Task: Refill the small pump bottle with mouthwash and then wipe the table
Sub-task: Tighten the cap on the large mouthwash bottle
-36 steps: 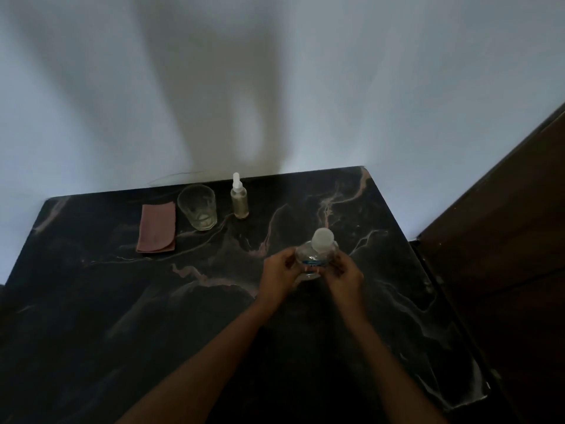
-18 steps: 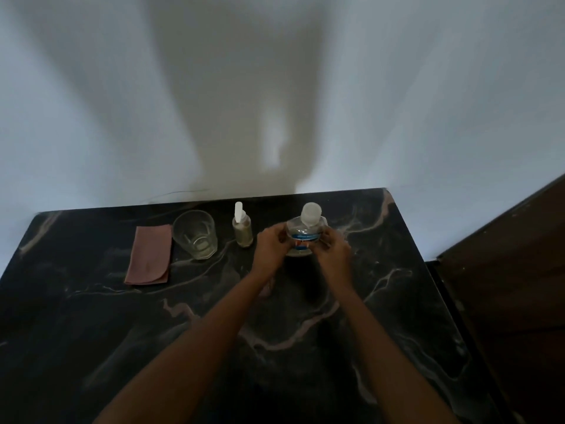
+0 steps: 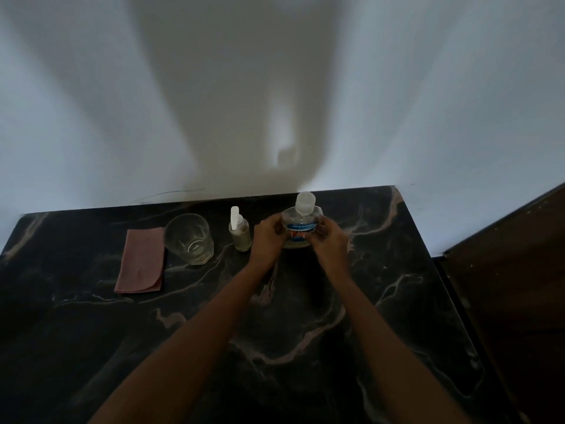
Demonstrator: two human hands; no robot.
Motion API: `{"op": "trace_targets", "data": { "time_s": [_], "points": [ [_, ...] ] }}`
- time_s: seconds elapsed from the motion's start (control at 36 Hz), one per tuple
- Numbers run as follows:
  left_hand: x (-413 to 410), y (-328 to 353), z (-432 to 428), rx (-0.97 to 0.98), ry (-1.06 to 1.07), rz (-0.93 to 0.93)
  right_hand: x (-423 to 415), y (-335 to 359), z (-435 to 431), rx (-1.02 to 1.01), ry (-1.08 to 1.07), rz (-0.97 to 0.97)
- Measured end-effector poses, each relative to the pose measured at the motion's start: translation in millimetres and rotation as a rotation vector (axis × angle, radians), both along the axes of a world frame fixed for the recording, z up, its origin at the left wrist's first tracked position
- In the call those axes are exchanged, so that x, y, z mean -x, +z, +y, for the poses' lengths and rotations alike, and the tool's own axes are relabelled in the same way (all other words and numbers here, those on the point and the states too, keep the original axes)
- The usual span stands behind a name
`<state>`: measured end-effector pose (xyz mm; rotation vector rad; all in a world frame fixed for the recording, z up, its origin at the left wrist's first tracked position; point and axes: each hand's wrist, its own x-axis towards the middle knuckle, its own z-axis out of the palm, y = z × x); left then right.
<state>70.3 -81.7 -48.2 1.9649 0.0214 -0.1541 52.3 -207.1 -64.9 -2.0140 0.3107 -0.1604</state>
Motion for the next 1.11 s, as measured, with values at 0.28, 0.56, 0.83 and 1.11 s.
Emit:
{"op": "trace_targets", "data": {
  "time_s": [0.28,0.56,0.83,1.11],
  "points": [
    [8,1,1,0.025,0.014,-0.010,1,-1,0,0.007,0.026,0.007],
    [41,10,9,0.007,0.100,-0.013,25,6,6,0.079,-0.031,0.024],
    [98,19,51,-0.052,0.103,-0.105,73,18,38,0.137,0.012,0.061],
    [134,26,114,-0.030,0.214,-0.099,111,24,110,0.086,0.169,0.081]
  ]
}}
